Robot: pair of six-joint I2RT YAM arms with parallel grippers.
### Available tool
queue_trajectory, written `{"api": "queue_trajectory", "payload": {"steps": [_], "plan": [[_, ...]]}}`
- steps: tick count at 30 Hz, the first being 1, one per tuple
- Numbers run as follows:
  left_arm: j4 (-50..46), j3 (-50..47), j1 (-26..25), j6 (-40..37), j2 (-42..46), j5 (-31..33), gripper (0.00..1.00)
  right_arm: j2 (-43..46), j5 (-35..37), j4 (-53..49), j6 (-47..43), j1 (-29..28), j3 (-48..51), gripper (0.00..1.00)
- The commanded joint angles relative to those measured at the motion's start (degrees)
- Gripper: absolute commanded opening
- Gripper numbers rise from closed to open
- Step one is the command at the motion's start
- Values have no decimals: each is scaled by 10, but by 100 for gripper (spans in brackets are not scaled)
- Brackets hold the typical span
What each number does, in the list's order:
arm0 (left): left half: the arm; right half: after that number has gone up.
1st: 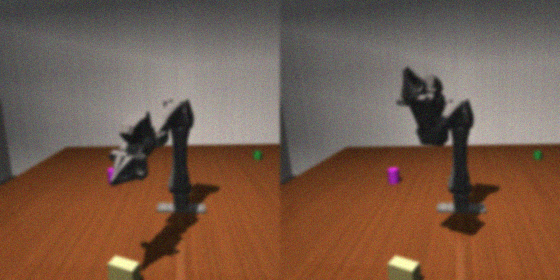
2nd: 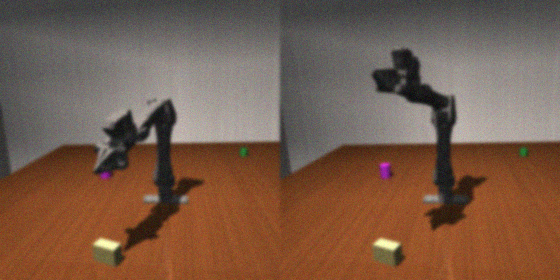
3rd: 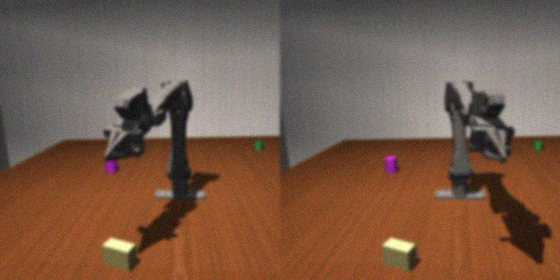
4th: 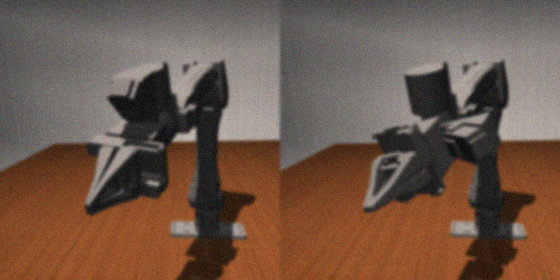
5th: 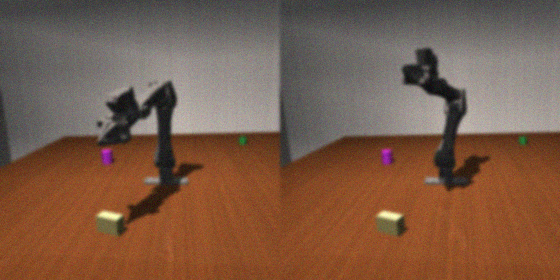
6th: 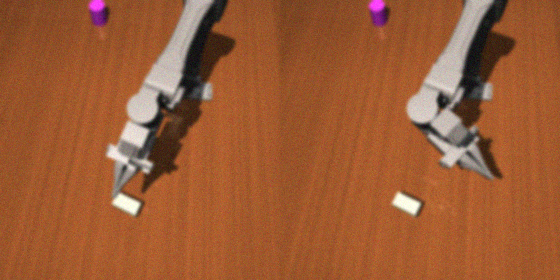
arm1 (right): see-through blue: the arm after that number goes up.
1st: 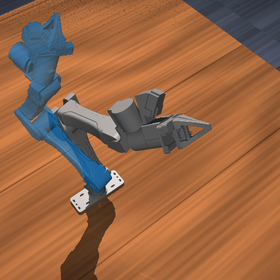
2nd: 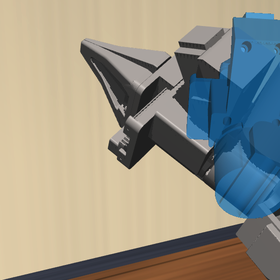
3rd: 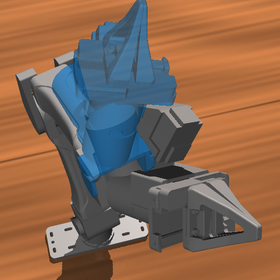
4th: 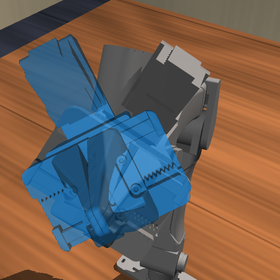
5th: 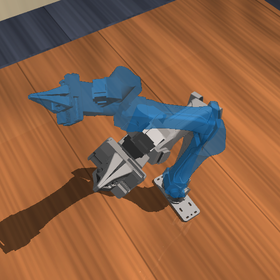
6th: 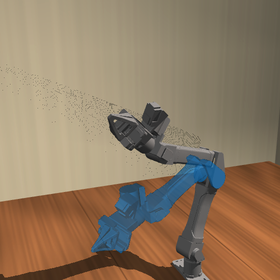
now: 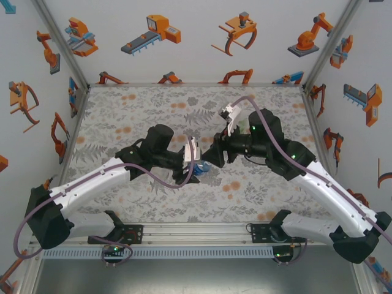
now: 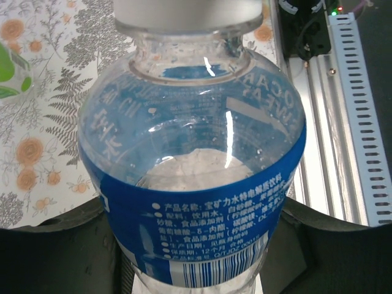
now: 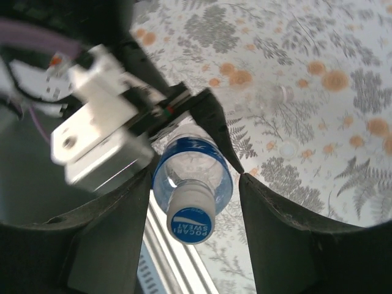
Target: Screw on the bottle caps
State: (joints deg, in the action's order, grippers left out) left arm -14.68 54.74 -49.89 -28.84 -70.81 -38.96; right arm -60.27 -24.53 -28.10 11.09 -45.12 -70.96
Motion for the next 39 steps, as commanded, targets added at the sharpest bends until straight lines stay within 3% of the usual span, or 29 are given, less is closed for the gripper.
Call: {"api": "queue_trajectory", "payload": {"steps": [1, 9, 33, 39], "plan": [[-7, 11, -1, -16, -2, -63, 0, 30, -93, 6, -148, -3, 0, 56], [-21, 22, -1, -25, -6, -97, 0, 39, -145, -20, -217, -3, 8, 56], [-2, 1, -2, -22, 22, -111, 0, 41, -117, -20, -212, -3, 19, 45], [4, -2, -1, -17, 27, -103, 0, 39, -119, -15, -203, -3, 22, 33]]}}
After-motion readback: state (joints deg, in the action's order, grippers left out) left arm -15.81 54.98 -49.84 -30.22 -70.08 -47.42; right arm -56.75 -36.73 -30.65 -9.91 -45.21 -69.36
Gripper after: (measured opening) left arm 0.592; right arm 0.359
